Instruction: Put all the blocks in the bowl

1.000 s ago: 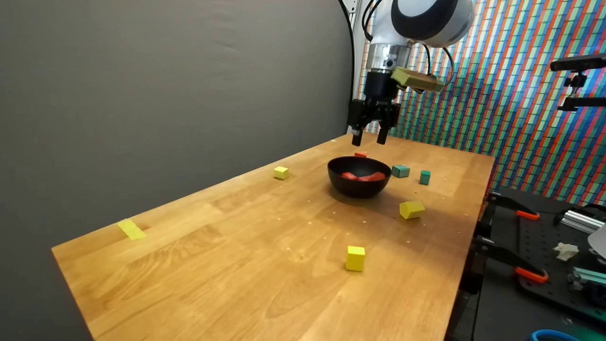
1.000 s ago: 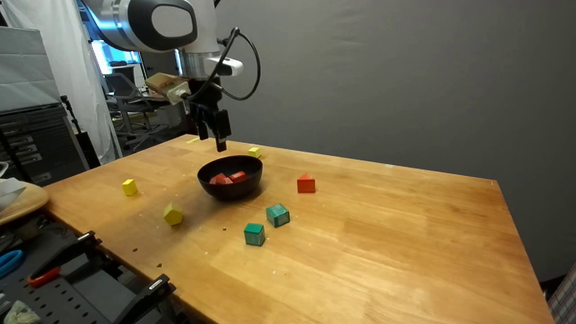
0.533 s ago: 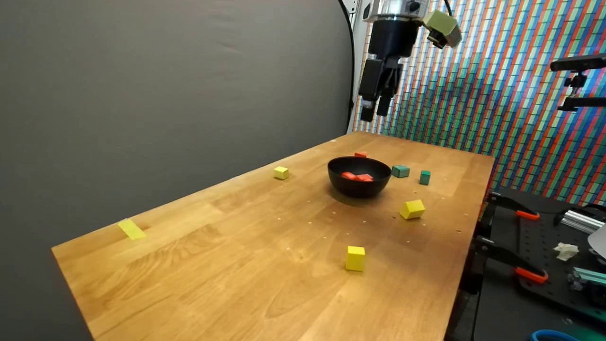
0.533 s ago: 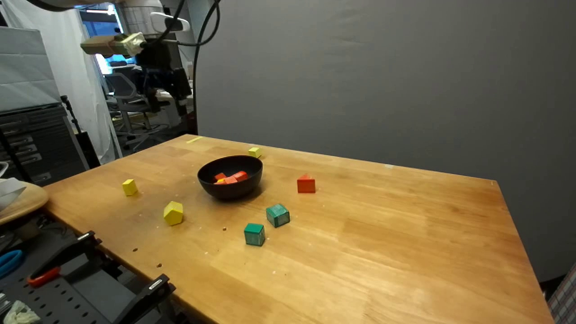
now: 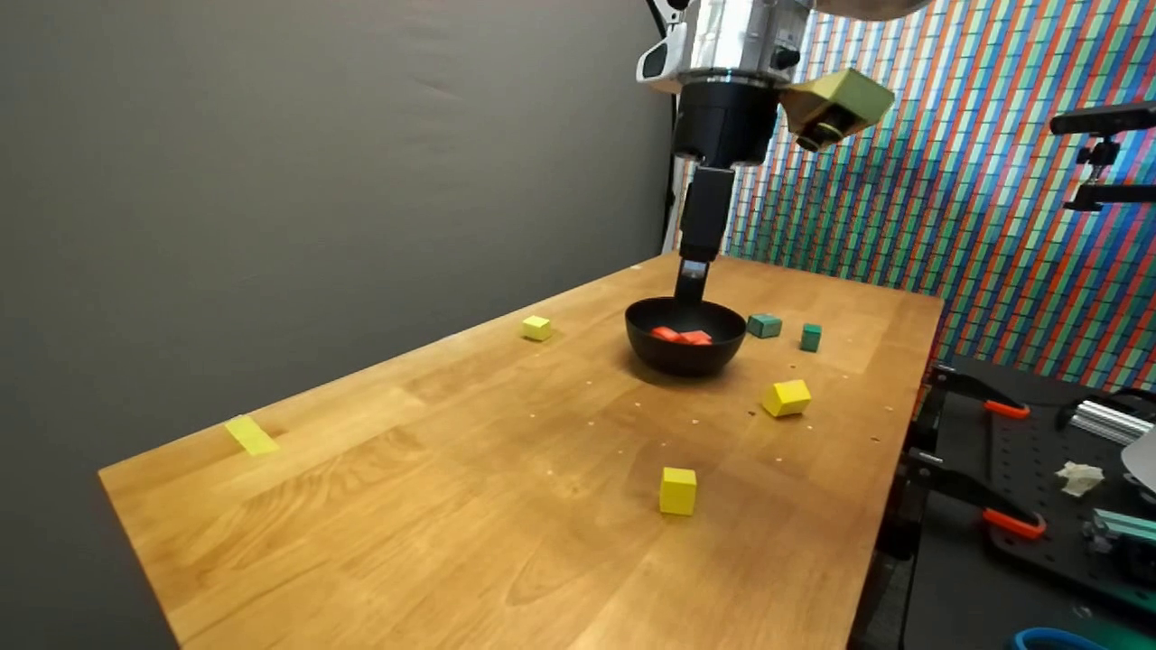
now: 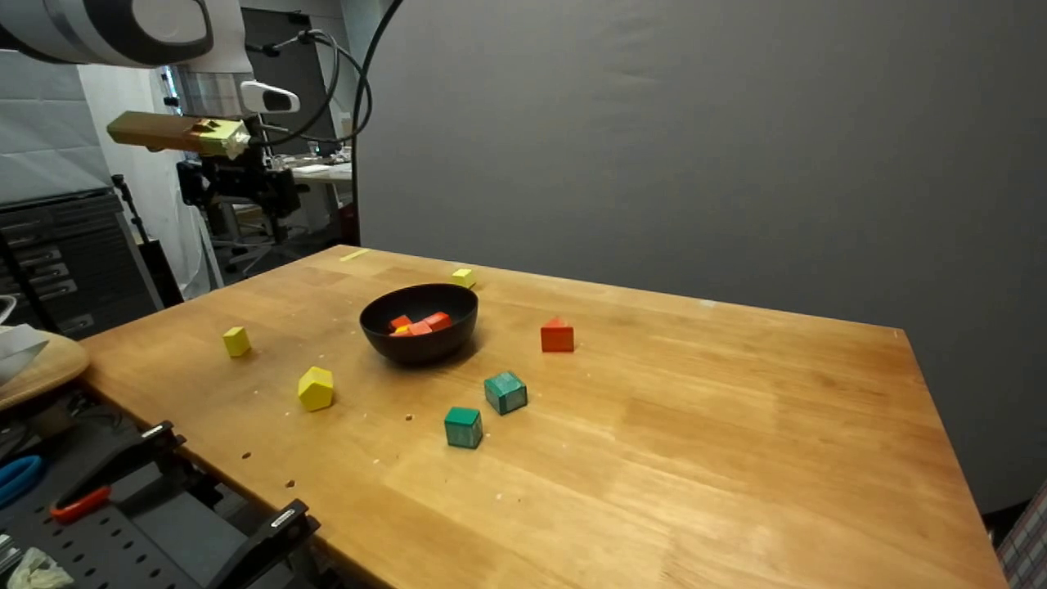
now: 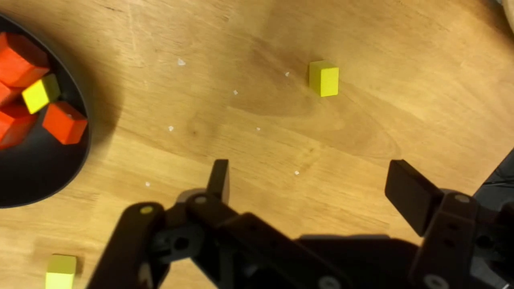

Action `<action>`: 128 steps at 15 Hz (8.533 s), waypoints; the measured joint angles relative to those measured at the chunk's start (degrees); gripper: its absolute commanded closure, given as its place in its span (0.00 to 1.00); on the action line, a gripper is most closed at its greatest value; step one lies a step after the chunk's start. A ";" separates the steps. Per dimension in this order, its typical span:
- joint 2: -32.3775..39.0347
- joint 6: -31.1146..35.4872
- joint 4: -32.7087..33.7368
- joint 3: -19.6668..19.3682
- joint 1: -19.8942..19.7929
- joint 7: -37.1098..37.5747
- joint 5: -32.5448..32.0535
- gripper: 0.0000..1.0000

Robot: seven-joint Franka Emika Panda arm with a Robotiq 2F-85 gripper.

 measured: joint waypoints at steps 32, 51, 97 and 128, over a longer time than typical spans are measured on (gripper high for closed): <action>11.90 9.84 4.26 3.80 -3.76 11.30 -4.64 0.71; 13.81 -7.65 6.97 2.51 -2.59 13.95 1.36 0.00; 27.70 -2.01 8.25 2.58 2.66 21.92 -9.21 0.59; 21.05 2.87 5.22 -2.45 8.06 28.32 -29.87 0.00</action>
